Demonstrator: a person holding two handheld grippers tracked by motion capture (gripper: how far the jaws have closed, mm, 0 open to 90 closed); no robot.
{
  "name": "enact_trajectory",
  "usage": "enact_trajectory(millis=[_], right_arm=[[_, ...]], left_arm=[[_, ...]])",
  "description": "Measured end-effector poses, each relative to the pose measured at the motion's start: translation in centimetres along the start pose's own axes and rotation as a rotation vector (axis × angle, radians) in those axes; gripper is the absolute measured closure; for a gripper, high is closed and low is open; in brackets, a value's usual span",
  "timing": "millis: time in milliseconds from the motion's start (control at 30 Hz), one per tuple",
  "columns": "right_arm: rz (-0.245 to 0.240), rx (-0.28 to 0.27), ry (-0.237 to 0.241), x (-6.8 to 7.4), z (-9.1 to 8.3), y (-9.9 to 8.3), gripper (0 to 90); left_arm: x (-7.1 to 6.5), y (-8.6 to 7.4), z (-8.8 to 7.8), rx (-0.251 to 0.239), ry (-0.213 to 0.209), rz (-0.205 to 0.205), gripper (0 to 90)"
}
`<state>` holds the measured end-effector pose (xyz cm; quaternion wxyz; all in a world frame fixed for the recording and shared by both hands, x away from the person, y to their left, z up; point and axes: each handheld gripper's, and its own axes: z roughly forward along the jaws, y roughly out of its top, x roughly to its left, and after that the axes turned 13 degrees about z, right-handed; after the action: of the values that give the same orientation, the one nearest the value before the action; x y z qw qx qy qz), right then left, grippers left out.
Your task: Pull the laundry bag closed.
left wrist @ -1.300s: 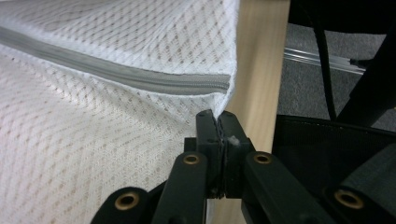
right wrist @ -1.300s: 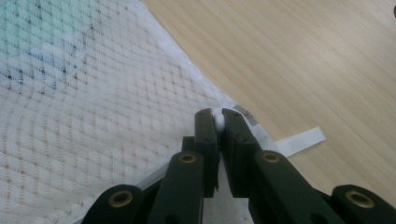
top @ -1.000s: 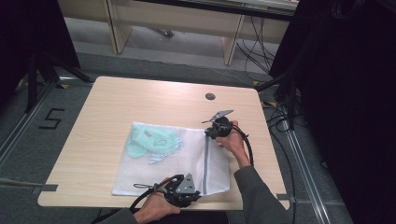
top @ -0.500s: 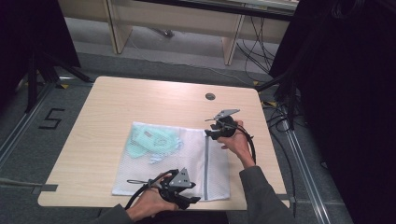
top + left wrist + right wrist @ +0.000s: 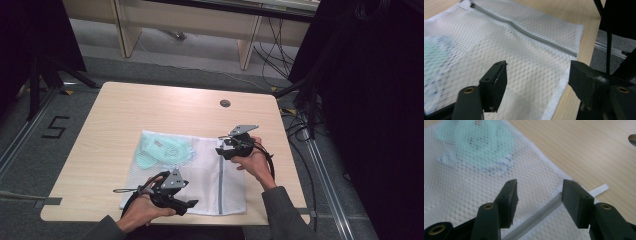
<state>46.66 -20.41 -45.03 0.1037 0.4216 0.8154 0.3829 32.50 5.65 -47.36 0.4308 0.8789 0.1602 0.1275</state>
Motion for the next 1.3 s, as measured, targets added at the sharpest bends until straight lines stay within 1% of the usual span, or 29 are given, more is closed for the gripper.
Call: enact_trajectory(millis=[33, 67, 100, 133, 167, 233, 267, 300, 333, 400, 500, 567, 633, 667, 700, 733, 767, 800, 833, 967, 1000, 1033, 1067, 1100, 1167, 1200, 1233, 1267, 1300], right_arm=[[0.011, 0.024, 0.000, 0.2, -0.3, -0.1, 46.8], [-0.012, 0.004, 0.008, 0.3, -0.2, -0.2, 46.5], [-0.011, 0.027, 0.016, 0.5, -0.5, -0.3, 46.0], [-0.013, 0.021, 0.022, 0.6, -0.5, -0.5, 45.6], [-0.015, -0.003, 0.022, 0.8, -0.4, -0.7, 45.0], [-0.030, -0.001, 0.015, 1.0, -0.7, -1.0, 44.3], [-0.016, 0.002, 0.026, 1.2, -0.8, -1.1, 44.1], [-0.031, 0.018, 0.022, 1.2, -1.0, -1.2, 43.8], [-0.026, -0.019, 0.021, 1.3, -0.9, -1.5, 43.5], [-0.019, 0.000, 0.024, 1.6, -1.2, -1.7, 42.8], [-0.027, 0.005, 0.034, 1.9, -1.4, -2.2, 42.0], [-0.040, 0.015, 0.044, 2.0, -1.7, -2.4, 41.2], [-0.024, 0.012, 0.046, 2.2, -1.8, -2.7, 40.7], [-0.030, 0.033, 0.050, 2.2, -2.0, -2.8, 40.4], [0.001, 0.015, 0.056, 2.4, -1.8, -3.1, 40.0], [-0.013, 0.022, 0.059, 2.2, -1.9, -3.2, 39.5], [-0.019, 0.041, 0.057, 2.2, -2.2, -3.2, 39.3], [-0.020, 0.043, 0.061, 2.1, -2.2, -3.4, 39.2], [-0.010, 0.014, 0.064, 2.2, -2.1, -3.6, 38.7], [0.001, 0.021, 0.061, 2.3, -2.7, -4.2, 37.0], [-0.018, 0.020, 0.059, 2.2, -2.8, -4.3, 36.5], [-0.013, 0.040, 0.060, 2.2, -3.0, -4.4, 36.5], [0.002, 0.029, 0.066, 2.3, -2.9, -4.7, 36.4], [-0.008, 0.054, 0.070, 2.3, -3.1, -4.8, 35.9], [0.000, 0.032, 0.062, 2.5, -3.1, -5.2, 35.5], [-0.004, 0.066, 0.072, 2.5, -3.4, -5.2, 35.2], [0.008, 0.035, 0.079, 2.6, -3.3, -5.4, 34.9], [-0.008, 0.057, 0.071, 2.6, -3.6, -5.4, 34.7], [0.006, 0.031, 0.070, 2.7, -3.6, -5.6, 34.3]], left_arm=[[0.2, -0.2, -0.2, 0.003, 0.011, 0.004, 27.9], [0.3, -0.3, -0.5, 0.008, 0.028, -0.004, 26.5], [0.6, -0.5, -0.8, 0.010, 0.034, 0.000, 25.0], [0.7, -0.6, -1.0, 0.008, 0.035, -0.027, 24.2], [0.9, -0.8, -1.3, 0.013, 0.055, -0.029, 23.3], [1.2, -1.2, -1.7, 0.018, 0.078, -0.036, 21.5], [1.3, -1.3, -1.9, 0.017, 0.082, -0.041, 21.0], [1.4, -1.4, -2.2, 0.022, 0.084, -0.041, 20.4], [1.5, -1.5, -2.4, 0.018, 0.102, -0.039, 20.0], [1.7, -1.6, -2.8, 0.017, 0.105, -0.016, 19.8], [1.6, -1.9, -3.2, 0.020, 0.128, -0.017, 20.2], [1.8, -2.0, -3.6, 0.027, 0.132, -0.009, 20.1], [1.7, -2.2, -3.7, 0.021, 0.139, -0.034, 19.3], [2.0, -2.2, -3.8, 0.033, 0.147, -0.004, 17.7], [2.0, -2.2, -3.9, 0.035, 0.149, 0.000, 16.9], [1.9, -2.3, -3.9, 0.022, 0.142, -0.036, 17.4], [2.0, -2.3, -4.1, 0.029, 0.145, -0.016, 17.8], [1.9, -2.4, -4.1, 0.027, 0.155, -0.033, 17.7], [2.0, -2.4, -4.3, 0.030, 0.147, -0.018, 17.6], [2.0, -2.8, -4.7, 0.028, 0.168, -0.039, 17.3], [2.1, -2.9, -4.8, 0.023, 0.161, -0.035, 17.3], [2.1, -2.9, -4.9, 0.033, 0.165, -0.034, 17.3], [2.1, -3.0, -5.0, 0.033, 0.170, -0.031, 17.3], [2.1, -3.0, -5.1, 0.030, 0.168, -0.030, 17.3], [2.2, -3.1, -5.3, 0.034, 0.168, -0.028, 17.3], [2.2, -3.2, -5.3, 0.033, 0.171, -0.029, 17.3], [2.2, -3.2, -5.4, 0.030, 0.174, -0.040, 17.3], [2.3, -3.3, -5.5, 0.029, 0.168, -0.034, 17.3], [2.2, -3.3, -5.6, 0.027, 0.178, -0.044, 17.3]])
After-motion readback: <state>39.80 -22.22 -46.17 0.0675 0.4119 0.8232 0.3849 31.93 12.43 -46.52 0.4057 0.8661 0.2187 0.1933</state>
